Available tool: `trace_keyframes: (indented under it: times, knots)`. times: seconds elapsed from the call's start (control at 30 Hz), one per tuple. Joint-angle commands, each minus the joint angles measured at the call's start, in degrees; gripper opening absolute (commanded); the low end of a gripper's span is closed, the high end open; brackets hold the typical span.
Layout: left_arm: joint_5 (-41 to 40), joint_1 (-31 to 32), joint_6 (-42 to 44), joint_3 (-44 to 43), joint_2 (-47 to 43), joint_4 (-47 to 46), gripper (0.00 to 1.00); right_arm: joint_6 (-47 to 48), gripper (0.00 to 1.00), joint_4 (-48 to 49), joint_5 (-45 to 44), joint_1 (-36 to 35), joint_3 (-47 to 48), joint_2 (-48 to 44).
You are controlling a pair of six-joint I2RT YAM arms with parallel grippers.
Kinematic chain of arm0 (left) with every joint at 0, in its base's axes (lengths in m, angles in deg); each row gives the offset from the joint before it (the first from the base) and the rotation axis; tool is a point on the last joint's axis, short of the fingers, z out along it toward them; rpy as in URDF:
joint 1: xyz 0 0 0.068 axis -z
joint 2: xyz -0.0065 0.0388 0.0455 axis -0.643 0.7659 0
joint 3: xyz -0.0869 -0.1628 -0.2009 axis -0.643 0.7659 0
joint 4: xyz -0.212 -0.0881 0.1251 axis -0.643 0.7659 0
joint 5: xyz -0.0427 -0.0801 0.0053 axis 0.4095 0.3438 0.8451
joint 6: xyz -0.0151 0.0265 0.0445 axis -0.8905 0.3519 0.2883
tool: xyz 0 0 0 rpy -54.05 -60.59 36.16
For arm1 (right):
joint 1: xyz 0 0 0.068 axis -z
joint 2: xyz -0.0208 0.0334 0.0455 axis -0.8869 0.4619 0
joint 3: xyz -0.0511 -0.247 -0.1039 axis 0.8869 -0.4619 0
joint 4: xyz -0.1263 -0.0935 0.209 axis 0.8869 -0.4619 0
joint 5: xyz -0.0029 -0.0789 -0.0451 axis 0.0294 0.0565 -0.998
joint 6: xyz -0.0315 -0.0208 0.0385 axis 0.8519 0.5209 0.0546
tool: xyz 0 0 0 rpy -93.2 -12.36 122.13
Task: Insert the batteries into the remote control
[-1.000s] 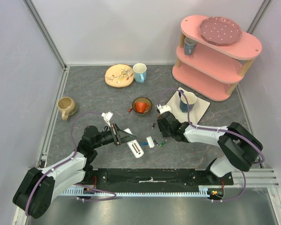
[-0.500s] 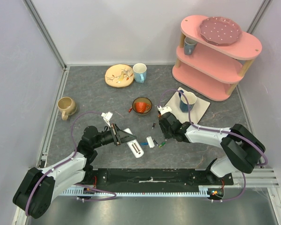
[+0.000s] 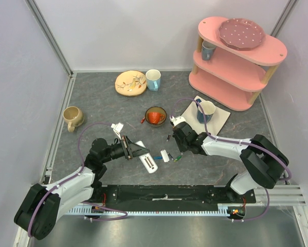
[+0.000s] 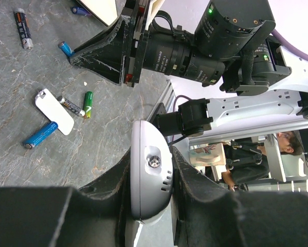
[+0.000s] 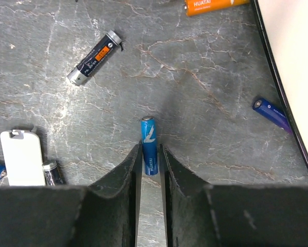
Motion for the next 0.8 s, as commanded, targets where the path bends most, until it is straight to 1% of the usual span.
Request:
trace_keyframes:
  times: [0.0,0.1,0.13,0.2,0.27,0.3,0.33,0.37,0.43,0.5,0.57,0.67,0.77]
  knots:
    - [0.0,-0.2,1.2,-0.4,0.3,-2.8,0.02,-0.2,0.26,-2.9,2.6,-0.1,0.8,1.8]
    - [0.1,-0.2,1.3,-0.5,0.5,-2.8,0.02,-2.1,0.17,-3.2,2.6,-0.1,1.2,2.0]
    - [0.2,-0.2,1.3,-0.6,0.4,-2.8,0.02,-2.6,0.12,-3.3,2.8,-0.1,1.4,2.4]
    - [0.1,-0.2,1.4,-0.7,0.6,-2.8,0.02,-4.3,0.11,-3.2,4.0,-0.1,1.7,2.8]
    - [0.4,-0.2,1.4,-0.6,0.7,-2.8,0.02,-4.6,0.14,-3.3,4.5,-0.1,2.0,3.3]
    - [0.3,-0.1,1.4,-0.6,0.6,-2.8,0.02,-4.6,0.17,-3.3,4.3,-0.1,2.0,3.3]
    - [0.2,-0.2,1.4,-0.4,0.6,-2.9,0.02,-4.6,0.24,-3.6,3.9,-0.1,2.0,3.0]
    - [0.2,-0.2,1.3,-0.3,0.5,-2.9,0.02,-4.3,0.26,-3.7,3.7,-0.1,2.1,2.9]
    - [0.0,-0.2,1.3,-0.2,0.3,-2.8,0.02,-3.9,0.29,-4.3,3.2,-0.1,2.2,2.7]
    - [0.0,-0.2,1.3,-0.1,0.3,-2.8,0.02,-3.6,0.28,-4.4,3.0,-0.1,2.1,2.6]
    - [0.0,-0.2,1.3,-0.2,0.3,-2.9,0.02,-3.4,0.26,-4.6,2.9,-0.1,2.0,2.6]
    - [0.0,-0.2,1.1,0.0,0.3,-3.1,0.02,-3.3,0.19,-4.6,3.1,0.0,1.8,2.9]
    - [0.0,-0.2,1.0,0.1,0.3,-3.2,0.02,-3.9,0.08,-4.6,3.3,-0.1,1.5,3.0]
